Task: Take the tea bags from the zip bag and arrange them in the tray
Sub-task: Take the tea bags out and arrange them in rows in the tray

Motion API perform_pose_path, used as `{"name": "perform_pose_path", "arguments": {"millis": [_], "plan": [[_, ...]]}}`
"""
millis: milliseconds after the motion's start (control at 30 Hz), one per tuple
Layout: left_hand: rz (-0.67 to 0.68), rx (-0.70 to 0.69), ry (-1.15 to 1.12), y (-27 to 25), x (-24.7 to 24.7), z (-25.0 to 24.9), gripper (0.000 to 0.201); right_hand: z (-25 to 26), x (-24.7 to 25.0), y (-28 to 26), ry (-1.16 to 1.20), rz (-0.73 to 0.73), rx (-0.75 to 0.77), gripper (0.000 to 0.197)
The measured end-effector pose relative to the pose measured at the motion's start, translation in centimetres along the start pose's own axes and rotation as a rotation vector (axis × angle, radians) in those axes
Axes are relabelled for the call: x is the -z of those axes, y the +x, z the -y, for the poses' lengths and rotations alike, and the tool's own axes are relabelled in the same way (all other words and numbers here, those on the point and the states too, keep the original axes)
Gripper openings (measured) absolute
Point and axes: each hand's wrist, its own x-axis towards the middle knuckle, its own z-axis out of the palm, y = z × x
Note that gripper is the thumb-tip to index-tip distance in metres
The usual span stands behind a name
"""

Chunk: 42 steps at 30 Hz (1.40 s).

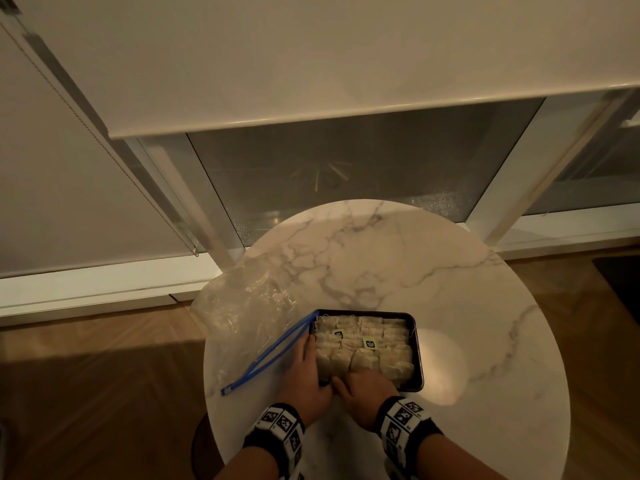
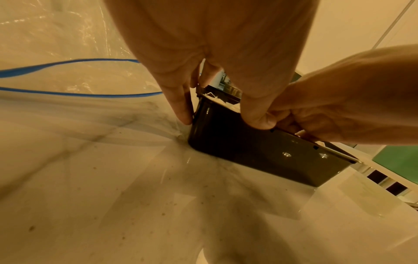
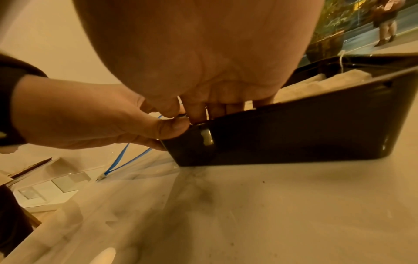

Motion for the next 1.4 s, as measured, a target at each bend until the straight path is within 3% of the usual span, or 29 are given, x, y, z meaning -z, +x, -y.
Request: {"name": "perform_pose_path", "arguments": {"millis": [133, 367, 433, 500, 567, 633, 800, 1267, 1400], "plan": [[0.004, 0.005, 0.002, 0.2, -0.2, 0.2, 0.111, -0.6, 0.9, -0.3, -0.053, -0.119, -0.045, 0.051], [-0.005, -0.032, 0.128, -0.2, 0.0, -0.8, 0.114, -1.6, 0.6, -0.6, -0.015, -0.060, -0.052, 0.051], [-0.011, -0.104, 0.285, -0.4, 0.5, -1.7, 0.103, -1.8, 1.0, -0.8, -0.027, -0.108, -0.079, 0.046], [-0.035, -0.210, 0.438, -0.6, 0.9, -2.7, 0.077, -2.0, 1.6, -1.1, -0.131, -0.148, -0.127, 0.043], [-0.044, -0.316, 0.548, -0.6, 0.8, -3.5, 0.048, -2.2, 2.2, -1.5, -0.249, -0.140, -0.192, 0.041], [0.011, -0.357, 0.607, -0.9, 0.4, -4.2, 0.037, -2.2, 2.6, -1.9, -0.328, -0.103, -0.240, 0.039], [0.140, -0.286, 0.686, -1.0, -1.3, -4.1, 0.047, -2.3, 2.2, -2.5, -0.380, -0.092, -0.238, 0.041], [0.195, -0.181, 0.613, -0.8, -2.8, -3.1, 0.053, -3.2, 1.1, -2.3, -0.340, -0.076, -0.119, 0.039], [0.173, -0.185, 0.541, -0.7, -2.3, -3.5, 0.046, -2.9, 1.5, -2.2, -0.279, -0.115, -0.164, 0.039]]}}
